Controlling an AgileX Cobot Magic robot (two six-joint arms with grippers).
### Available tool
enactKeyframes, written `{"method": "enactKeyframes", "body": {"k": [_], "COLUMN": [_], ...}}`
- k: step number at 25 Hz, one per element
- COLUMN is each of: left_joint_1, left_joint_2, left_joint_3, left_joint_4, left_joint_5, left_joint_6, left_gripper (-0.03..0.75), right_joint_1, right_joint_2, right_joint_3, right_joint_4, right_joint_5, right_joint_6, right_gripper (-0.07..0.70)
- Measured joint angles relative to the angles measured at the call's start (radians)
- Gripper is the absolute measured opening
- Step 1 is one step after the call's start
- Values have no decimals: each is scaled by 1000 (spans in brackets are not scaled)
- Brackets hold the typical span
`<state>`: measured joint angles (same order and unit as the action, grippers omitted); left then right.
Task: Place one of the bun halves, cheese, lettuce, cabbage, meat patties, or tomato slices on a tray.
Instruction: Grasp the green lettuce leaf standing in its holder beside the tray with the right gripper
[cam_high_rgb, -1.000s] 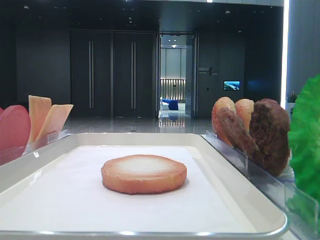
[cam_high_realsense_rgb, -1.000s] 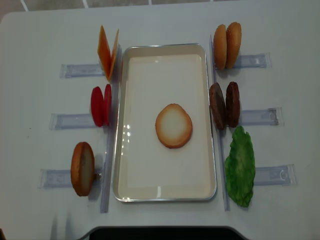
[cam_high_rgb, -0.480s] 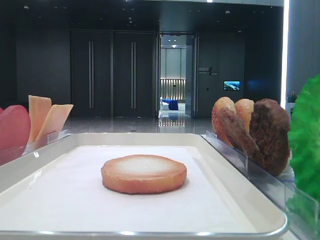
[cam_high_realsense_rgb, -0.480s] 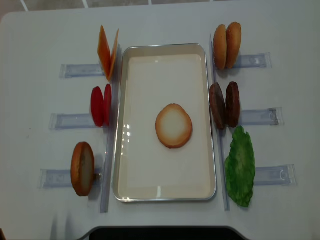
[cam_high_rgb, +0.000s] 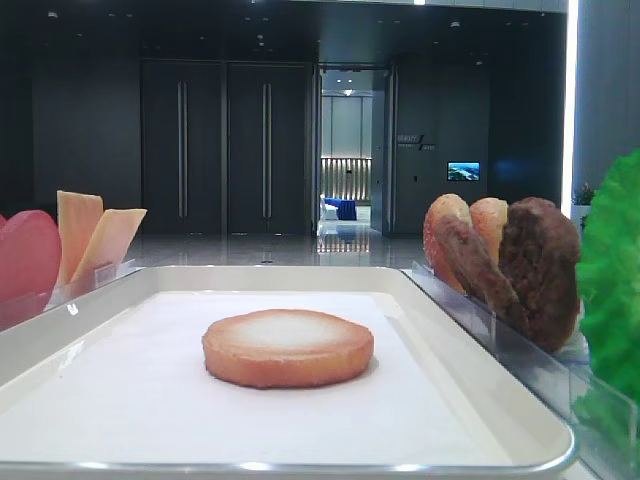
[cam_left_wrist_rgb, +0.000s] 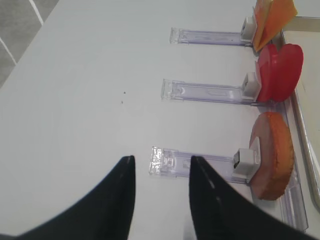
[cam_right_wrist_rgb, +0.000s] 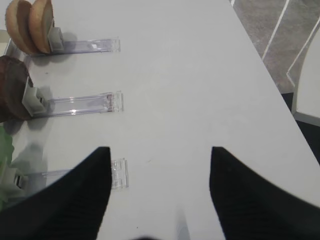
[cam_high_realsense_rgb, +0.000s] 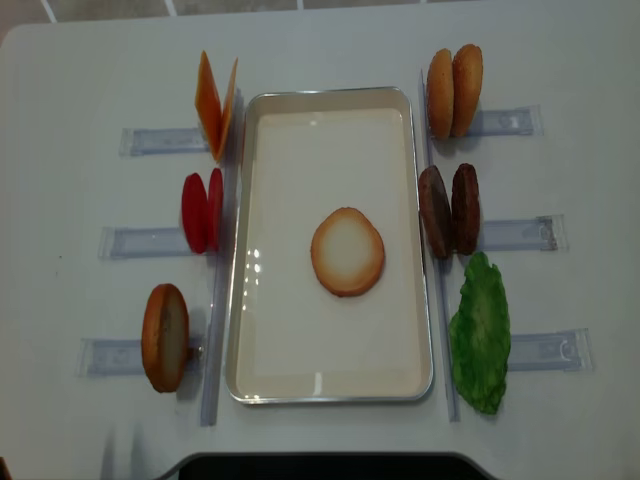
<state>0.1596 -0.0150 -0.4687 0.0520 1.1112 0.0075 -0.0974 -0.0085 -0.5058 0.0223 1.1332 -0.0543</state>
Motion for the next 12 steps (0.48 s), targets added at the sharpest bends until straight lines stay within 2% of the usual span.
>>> {"method": "enactKeyframes", "body": {"k": [12], "left_joint_1": [0], "left_joint_2": [0], "left_joint_3": [0], "left_joint_4": [0], "left_joint_5": [0], "left_joint_6": [0], "left_gripper": [282], "right_joint_1": [0], "right_joint_2": [0], "right_joint_3": [0], "right_joint_4": [4], "right_joint_5": [0], "right_joint_6": [12], "right_gripper": [412]}}
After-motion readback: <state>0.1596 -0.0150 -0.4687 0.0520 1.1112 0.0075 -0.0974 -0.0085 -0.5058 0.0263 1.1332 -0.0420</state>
